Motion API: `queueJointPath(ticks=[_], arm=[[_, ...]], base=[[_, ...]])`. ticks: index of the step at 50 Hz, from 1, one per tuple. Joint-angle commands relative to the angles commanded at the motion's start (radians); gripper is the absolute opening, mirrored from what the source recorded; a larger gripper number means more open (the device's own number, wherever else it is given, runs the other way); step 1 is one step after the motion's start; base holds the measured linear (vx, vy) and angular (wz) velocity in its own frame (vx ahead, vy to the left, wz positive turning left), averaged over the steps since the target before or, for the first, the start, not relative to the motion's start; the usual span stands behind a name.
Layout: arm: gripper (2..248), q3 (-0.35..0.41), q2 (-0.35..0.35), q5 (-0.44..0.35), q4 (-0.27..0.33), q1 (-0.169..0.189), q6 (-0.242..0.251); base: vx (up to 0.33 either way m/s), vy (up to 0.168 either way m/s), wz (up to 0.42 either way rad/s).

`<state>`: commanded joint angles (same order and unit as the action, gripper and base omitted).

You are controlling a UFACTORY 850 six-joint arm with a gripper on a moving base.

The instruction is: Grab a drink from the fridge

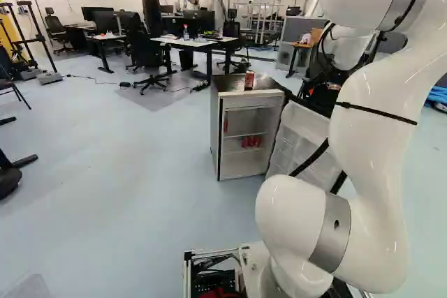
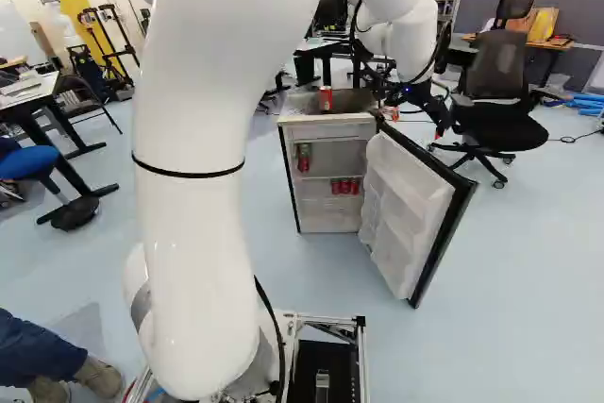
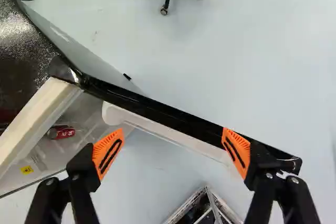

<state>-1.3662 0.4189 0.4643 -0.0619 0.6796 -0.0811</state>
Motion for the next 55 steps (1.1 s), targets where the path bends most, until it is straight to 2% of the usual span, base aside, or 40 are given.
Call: queueJointPath(ticks=[27, 55], arm=[[247, -0.129, 0.098, 0.112, -0.105, 0.047, 0.000], [247, -0.283, 0.208, 0.242, -0.144, 0.086, 0.000]], base=[[0.000, 0.000, 0.000], [0.000, 0.000, 0.000]])
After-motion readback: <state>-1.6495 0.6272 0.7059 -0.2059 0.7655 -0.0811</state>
